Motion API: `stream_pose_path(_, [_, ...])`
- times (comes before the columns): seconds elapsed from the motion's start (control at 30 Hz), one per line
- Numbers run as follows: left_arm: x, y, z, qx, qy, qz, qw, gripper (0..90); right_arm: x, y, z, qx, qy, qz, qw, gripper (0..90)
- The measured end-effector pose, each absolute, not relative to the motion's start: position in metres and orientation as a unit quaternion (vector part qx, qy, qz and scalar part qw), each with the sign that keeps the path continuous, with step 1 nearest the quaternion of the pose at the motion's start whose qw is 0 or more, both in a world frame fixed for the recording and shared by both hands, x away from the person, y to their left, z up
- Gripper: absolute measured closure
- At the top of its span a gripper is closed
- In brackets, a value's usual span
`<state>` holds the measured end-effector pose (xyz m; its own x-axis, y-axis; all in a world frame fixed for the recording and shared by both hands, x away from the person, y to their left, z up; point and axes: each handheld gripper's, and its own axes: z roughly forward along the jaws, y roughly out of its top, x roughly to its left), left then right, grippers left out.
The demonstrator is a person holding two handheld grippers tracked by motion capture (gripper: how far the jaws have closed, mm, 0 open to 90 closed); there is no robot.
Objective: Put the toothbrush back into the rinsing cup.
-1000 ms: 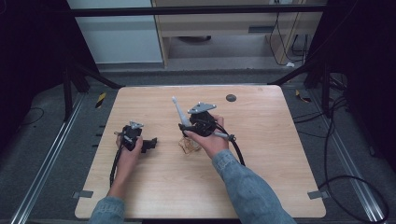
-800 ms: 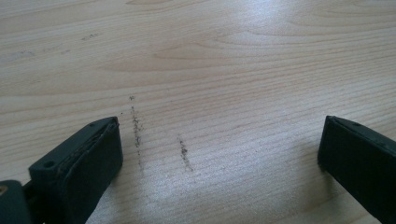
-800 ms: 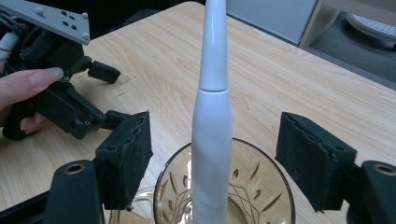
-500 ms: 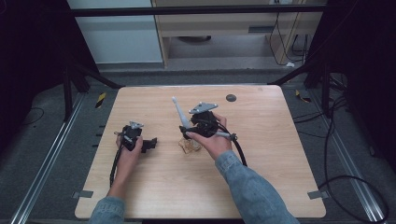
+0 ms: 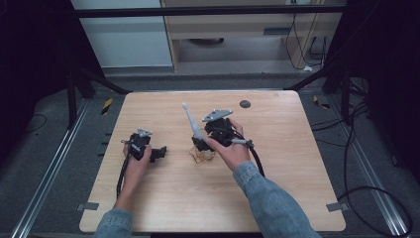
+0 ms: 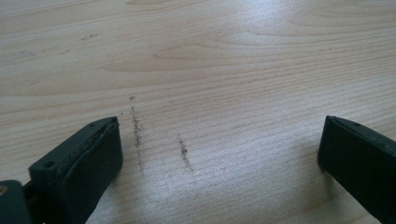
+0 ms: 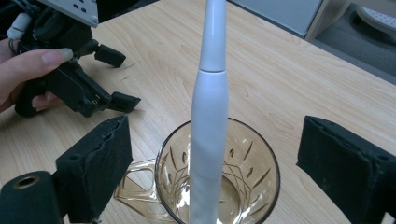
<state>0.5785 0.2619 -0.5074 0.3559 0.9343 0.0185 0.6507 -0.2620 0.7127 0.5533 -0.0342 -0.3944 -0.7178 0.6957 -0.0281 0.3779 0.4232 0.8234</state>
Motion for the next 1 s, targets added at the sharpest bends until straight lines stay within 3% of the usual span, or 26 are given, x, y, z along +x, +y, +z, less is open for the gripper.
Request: stream_pose_path(1.0, [0.578,0.262,-0.507,0.762,0.52,0.226,0.313,0.0,0.538,-0.074,-0.376,0.343,0.811,0.42,0.222,7.1])
